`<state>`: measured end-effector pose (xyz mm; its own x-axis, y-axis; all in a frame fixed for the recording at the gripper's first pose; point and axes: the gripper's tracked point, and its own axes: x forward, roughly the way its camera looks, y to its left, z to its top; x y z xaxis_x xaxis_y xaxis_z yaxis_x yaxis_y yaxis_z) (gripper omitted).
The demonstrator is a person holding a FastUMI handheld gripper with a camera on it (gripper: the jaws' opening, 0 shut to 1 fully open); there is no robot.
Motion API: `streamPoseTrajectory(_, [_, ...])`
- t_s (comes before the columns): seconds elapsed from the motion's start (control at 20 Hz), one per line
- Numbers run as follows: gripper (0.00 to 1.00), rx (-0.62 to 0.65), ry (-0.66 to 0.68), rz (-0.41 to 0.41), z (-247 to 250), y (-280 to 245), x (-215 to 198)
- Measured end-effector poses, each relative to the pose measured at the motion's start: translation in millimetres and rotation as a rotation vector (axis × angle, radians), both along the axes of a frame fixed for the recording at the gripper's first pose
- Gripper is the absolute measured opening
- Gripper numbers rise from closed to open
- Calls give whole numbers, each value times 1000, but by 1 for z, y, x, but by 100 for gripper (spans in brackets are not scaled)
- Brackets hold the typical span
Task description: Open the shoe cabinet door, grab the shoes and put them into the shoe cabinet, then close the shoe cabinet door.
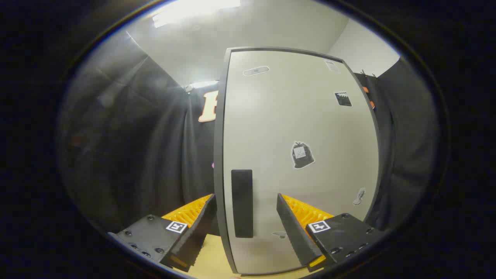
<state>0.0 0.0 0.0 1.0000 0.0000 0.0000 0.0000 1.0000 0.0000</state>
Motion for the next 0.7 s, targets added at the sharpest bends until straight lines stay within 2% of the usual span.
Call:
streamPoseTrajectory(0.35, [96, 16, 26, 30, -8, 5, 2])
streamPoseTrajectory(0.7, [96, 14, 58, 16, -18, -4, 6])
